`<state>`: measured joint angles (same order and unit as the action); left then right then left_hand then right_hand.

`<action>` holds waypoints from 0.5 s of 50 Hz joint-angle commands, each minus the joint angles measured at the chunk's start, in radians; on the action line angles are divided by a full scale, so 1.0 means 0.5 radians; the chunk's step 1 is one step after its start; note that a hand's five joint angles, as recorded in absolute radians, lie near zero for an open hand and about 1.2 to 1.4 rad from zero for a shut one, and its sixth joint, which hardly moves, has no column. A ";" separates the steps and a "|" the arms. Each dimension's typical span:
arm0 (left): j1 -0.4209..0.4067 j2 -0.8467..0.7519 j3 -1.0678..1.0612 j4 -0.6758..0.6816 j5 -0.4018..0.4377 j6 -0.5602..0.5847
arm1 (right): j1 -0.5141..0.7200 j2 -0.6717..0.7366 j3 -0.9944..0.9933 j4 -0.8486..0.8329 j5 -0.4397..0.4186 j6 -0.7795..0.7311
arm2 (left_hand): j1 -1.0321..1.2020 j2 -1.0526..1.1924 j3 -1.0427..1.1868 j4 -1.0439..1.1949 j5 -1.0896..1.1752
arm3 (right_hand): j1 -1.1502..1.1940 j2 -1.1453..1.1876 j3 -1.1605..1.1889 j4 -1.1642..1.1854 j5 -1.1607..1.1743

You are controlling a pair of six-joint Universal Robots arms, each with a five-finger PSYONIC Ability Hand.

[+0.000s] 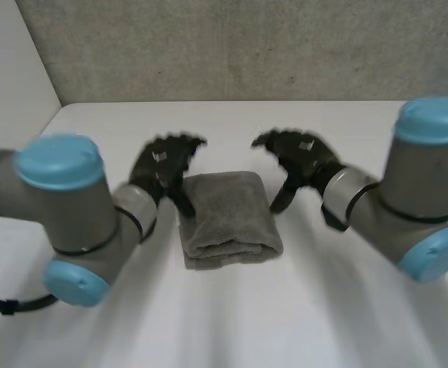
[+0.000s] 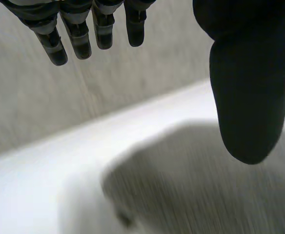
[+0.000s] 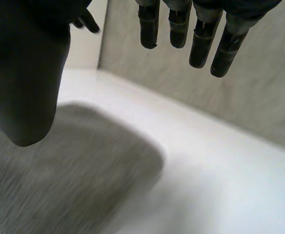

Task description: Fold the laundry

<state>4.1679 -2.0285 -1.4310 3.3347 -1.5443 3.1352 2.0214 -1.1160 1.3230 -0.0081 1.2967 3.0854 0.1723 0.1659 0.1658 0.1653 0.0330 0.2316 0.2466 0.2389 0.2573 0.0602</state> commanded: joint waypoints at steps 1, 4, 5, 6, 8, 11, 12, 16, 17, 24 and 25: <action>0.036 0.500 0.076 -0.183 -0.022 -0.002 | -0.076 -0.384 0.005 0.056 0.207 0.011 | 0.004 0.017 0.017 0.018 -0.066 | -0.114 -0.144 -0.129 -0.166 -0.120; 0.110 0.627 0.159 -0.373 -0.111 -0.002 | -0.088 -0.437 -0.008 0.084 0.300 0.011 | 0.004 0.017 0.017 0.018 -0.066 | -0.114 -0.144 -0.129 -0.166 -0.120; 0.110 0.627 0.159 -0.374 -0.111 -0.002 | -0.094 -0.486 -0.017 0.105 0.373 -0.004 | 0.004 0.017 0.017 0.018 -0.066 | -0.114 -0.144 -0.129 -0.166 -0.120; 0.141 0.654 0.196 -0.462 -0.139 0.001 | -0.100 -0.532 -0.026 0.139 0.443 -0.016 | 0.004 0.017 0.017 0.018 -0.066 | -0.114 -0.144 -0.129 -0.166 -0.120; 0.147 0.661 0.233 -0.555 -0.157 0.001 | -0.100 -0.553 -0.044 0.175 0.490 -0.032 | 0.004 0.017 0.017 0.018 -0.066 | -0.114 -0.144 -0.129 -0.166 -0.120; 0.150 0.658 0.316 -0.742 -0.179 -0.002 | -0.100 -0.566 -0.078 0.222 0.524 -0.062 | 0.004 0.017 0.017 0.018 -0.066 | -0.114 -0.144 -0.129 -0.166 -0.120; 0.150 0.655 0.337 -0.809 -0.188 -0.002 | -0.100 -0.578 -0.115 0.261 0.542 -0.084 | 0.004 0.017 0.017 0.018 -0.066 | -0.114 -0.144 -0.129 -0.166 -0.120; 0.159 0.664 0.362 -0.862 -0.191 -0.006 | -0.103 -0.587 -0.155 0.332 0.545 -0.099 | 0.004 0.017 0.017 0.018 -0.066 | -0.114 -0.144 -0.129 -0.166 -0.120; 0.159 0.664 0.362 -0.862 -0.191 -0.006 | -0.119 -0.587 -0.170 0.353 0.539 -0.102 | 0.004 0.017 0.017 0.018 -0.066 | -0.114 -0.144 -0.129 -0.166 -0.120; 0.169 0.676 0.371 -0.865 -0.191 -0.009 | -0.131 -0.587 -0.185 0.378 0.530 -0.102 | 0.004 0.017 0.017 0.018 -0.066 | -0.114 -0.144 -0.129 -0.166 -0.120; 0.172 0.676 0.368 -0.865 -0.194 -0.009 | -0.128 -0.587 -0.185 0.381 0.527 -0.102 | 0.004 0.017 0.017 0.018 -0.066 | -0.114 -0.144 -0.129 -0.166 -0.120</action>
<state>4.2509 -1.6930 -1.2434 2.8949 -1.6422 3.1311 1.9604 -1.4113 1.2347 0.1744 1.5679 3.0338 0.1723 0.1659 0.1658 0.1653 0.0330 0.2315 0.2467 0.2389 0.2572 0.0602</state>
